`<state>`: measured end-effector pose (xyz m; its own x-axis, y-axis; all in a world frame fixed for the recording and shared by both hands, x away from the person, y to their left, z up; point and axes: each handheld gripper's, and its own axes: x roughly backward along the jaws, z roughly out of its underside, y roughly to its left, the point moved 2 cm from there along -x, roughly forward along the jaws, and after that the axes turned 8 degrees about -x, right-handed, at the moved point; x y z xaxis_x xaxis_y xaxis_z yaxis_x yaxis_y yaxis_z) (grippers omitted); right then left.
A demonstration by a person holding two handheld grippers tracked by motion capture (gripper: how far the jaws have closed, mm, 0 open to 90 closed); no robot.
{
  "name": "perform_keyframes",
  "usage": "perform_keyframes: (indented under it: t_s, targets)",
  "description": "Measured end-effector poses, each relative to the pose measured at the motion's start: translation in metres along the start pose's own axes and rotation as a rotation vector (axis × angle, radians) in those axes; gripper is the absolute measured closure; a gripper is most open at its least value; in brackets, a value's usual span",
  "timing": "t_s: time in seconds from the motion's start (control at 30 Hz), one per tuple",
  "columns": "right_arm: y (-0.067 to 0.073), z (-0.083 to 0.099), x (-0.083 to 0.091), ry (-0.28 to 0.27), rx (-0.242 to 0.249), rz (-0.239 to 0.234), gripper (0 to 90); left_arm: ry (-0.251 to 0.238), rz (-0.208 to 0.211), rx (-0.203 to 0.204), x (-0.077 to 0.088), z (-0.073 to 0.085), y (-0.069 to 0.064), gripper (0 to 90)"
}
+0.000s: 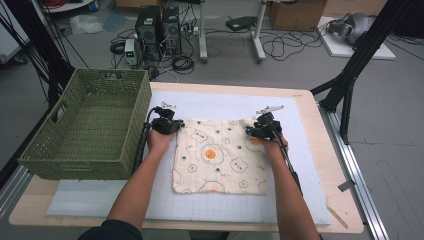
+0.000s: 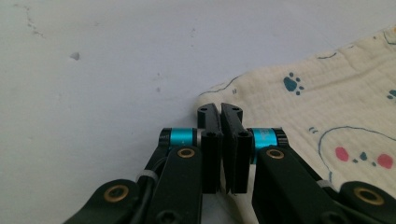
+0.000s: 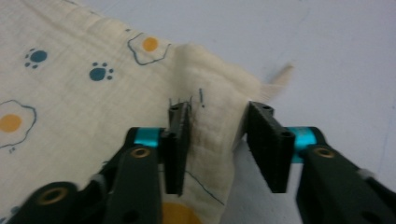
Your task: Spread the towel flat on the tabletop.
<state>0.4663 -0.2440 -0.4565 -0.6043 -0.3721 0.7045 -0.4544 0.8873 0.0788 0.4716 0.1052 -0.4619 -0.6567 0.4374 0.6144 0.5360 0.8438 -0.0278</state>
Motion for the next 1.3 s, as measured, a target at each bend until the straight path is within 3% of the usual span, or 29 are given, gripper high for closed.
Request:
perform_keyframes:
  t_s: [0.1, 0.17, 0.27, 0.37, 0.4, 0.47, 0.6, 0.73, 1.03, 1.17, 1.3]
  targets:
    - [0.003, 0.000, 0.000, 0.009, -0.005, -0.036, 82.3, 0.002, -0.005, -0.027, 0.001, 0.000, -0.001, 86.6]
    - [0.001, 0.001, 0.001, 0.012, -0.029, -0.067, 85.3, -0.003, -0.006, -0.031, 0.003, 0.000, -0.002, 86.7]
    - [0.000, 0.000, 0.004, 0.015, -0.006, -0.038, 86.5, -0.060, -0.014, -0.012, 0.009, -0.006, -0.001, 86.9]
    - [-0.004, -0.002, 0.013, -0.057, -0.018, -0.017, 86.5, -0.157, -0.022, -0.001, 0.018, -0.015, -0.001, 87.0]
    - [-0.005, -0.004, 0.017, -0.086, -0.035, -0.024, 86.5, -0.179, -0.030, -0.008, 0.020, -0.017, -0.001, 87.0]
    - [-0.006, -0.007, 0.023, -0.129, -0.043, -0.027, 86.5, -0.207, -0.010, 0.020, 0.022, -0.018, 0.000, 86.9]
    - [-0.002, -0.010, 0.032, -0.174, -0.015, -0.025, 86.4, -0.182, 0.007, 0.001, 0.027, -0.017, 0.000, 86.8]
    - [0.001, -0.007, 0.037, -0.190, 0.013, -0.028, 86.5, -0.198, 0.023, -0.018, 0.036, -0.021, -0.003, 86.7]
    - [0.002, 0.011, 0.052, -0.207, 0.014, -0.039, 86.4, -0.183, 0.065, -0.118, 0.054, -0.024, -0.024, 86.7]
    - [0.002, 0.017, 0.060, -0.190, 0.024, -0.047, 86.4, -0.198, 0.077, -0.106, 0.060, -0.015, -0.028, 86.7]
    - [0.011, 0.015, 0.070, -0.205, 0.068, -0.049, 86.4, -0.196, 0.089, -0.101, 0.065, -0.004, -0.031, 86.7]
